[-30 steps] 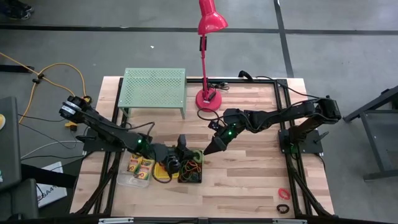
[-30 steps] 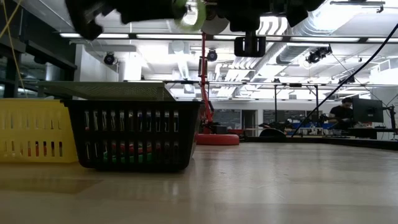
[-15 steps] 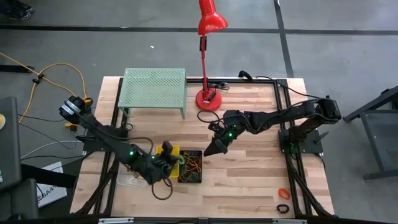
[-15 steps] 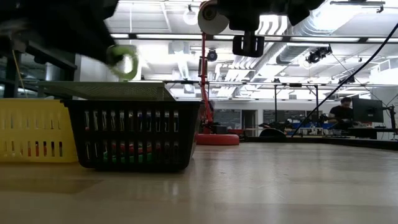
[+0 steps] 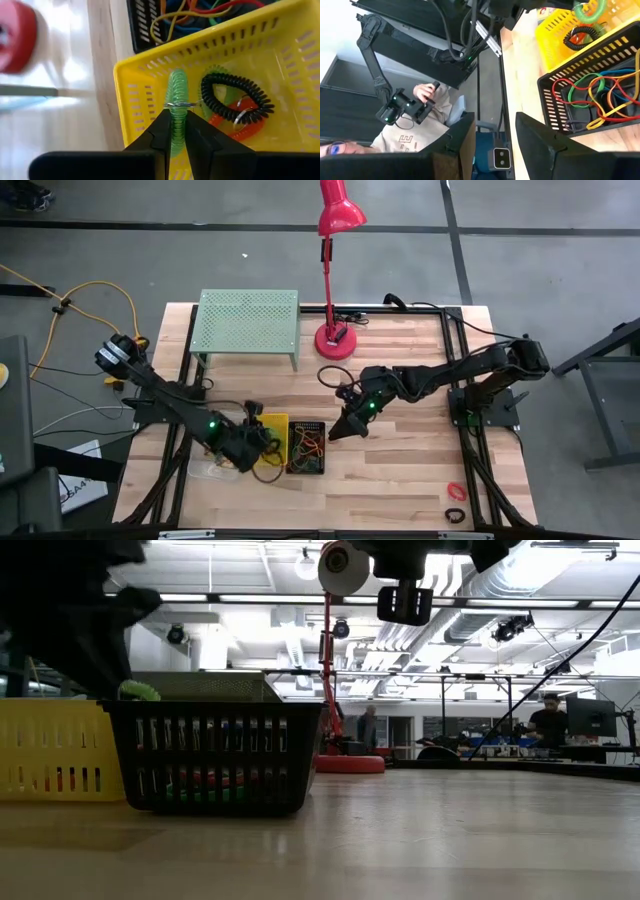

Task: Pick & Place Office Desk Supplies
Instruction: Put the green spring keychain into the yellow bin

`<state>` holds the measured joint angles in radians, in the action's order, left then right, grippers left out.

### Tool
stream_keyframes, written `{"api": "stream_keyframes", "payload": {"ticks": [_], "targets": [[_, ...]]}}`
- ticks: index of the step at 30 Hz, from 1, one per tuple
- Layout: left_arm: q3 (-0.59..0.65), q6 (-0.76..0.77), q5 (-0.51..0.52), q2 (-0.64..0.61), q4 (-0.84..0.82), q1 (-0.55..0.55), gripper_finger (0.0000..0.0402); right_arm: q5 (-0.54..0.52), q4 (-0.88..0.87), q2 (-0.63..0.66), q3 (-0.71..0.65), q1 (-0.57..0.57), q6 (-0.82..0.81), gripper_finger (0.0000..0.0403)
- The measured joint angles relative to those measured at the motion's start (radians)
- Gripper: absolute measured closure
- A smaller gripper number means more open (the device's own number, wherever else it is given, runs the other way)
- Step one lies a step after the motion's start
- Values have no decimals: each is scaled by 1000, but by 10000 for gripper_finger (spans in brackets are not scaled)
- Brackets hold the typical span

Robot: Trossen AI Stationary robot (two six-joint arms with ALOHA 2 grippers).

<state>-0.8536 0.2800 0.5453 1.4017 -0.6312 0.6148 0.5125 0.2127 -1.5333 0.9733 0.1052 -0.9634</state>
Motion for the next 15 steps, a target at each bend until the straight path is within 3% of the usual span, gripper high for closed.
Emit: {"api": "stream_keyframes", "payload": {"ticks": [6, 15], "targets": [[0, 36, -119, 0, 0, -90, 368, -11, 0, 0, 0, 0, 0, 275], [0, 29, -125, 0, 0, -122, 368, -12, 0, 0, 0, 0, 8, 275]]}}
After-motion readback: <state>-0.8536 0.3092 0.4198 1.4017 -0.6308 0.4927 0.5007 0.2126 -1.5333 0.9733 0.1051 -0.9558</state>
